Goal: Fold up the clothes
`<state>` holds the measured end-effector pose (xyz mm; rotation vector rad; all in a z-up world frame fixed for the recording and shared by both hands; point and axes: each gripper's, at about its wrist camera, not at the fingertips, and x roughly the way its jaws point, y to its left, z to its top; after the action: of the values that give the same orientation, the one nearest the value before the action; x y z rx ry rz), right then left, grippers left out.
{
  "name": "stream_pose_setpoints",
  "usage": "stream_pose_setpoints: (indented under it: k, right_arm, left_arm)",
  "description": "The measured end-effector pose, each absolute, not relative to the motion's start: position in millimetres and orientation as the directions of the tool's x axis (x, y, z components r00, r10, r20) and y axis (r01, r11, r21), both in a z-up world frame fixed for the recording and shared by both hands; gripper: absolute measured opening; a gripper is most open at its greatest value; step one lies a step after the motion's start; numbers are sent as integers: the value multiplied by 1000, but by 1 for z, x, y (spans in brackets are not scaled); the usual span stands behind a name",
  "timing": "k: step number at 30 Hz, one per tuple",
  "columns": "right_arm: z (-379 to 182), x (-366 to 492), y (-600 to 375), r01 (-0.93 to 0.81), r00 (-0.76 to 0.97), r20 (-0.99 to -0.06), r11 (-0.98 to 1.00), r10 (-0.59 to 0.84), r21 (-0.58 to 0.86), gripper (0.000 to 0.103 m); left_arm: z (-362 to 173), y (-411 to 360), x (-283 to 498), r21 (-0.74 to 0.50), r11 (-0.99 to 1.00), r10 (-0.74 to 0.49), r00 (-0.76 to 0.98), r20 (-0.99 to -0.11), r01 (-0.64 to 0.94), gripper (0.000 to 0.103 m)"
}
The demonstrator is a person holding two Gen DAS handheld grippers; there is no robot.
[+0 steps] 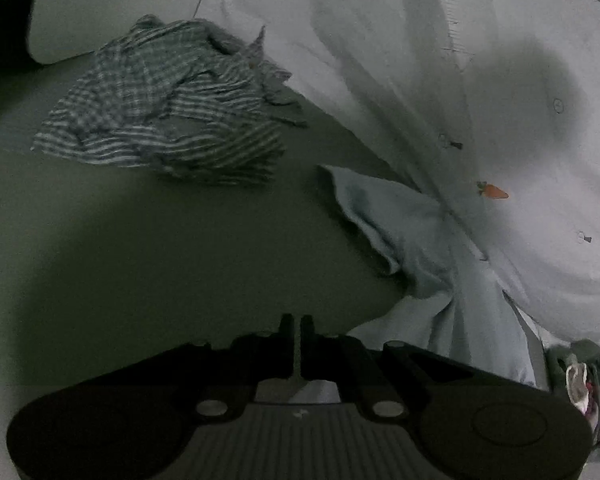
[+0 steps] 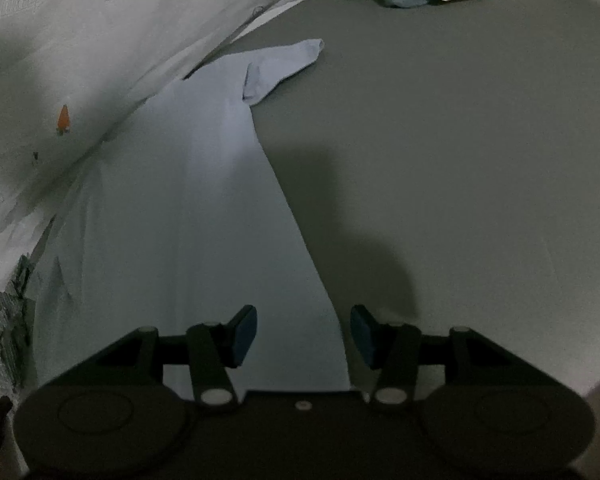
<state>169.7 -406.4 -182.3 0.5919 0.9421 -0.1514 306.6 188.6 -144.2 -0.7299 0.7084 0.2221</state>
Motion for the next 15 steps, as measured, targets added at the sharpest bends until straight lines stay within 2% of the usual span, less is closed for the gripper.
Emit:
stream_pose_setpoints:
  k: [1, 4, 7, 10, 14, 15]
  right_arm:
    - [-182, 166, -405, 377, 590, -798, 832, 123, 407, 53]
    - [-182, 156, -403, 393, 586, -803, 830, 104, 395, 53]
    - [-181, 149, -400, 393, 573, -815, 844, 85, 364, 53]
    - [-179, 144, -395, 375, 553, -831, 873, 60, 313, 53]
    - [-180, 140, -389, 333, 539, -841, 902, 57, 274, 49]
    - [-181, 141, -386, 311, 530, -845, 913, 64, 264, 42]
  left_arm:
    - [-146, 191, 304, -535, 740, -71, 743, -665, -407, 29]
    - [-156, 181, 301, -519, 773, -133, 707, -695, -365, 53]
    - [-167, 161, 299, -482, 811, -165, 662, -731, -331, 64]
    - [-177, 145, 296, -449, 844, -186, 623, -760, -295, 65]
    - [-179, 123, 295, -348, 898, -119, 611, -783, -270, 62]
    - [-180, 120, 295, -327, 907, -104, 610, -785, -266, 48]
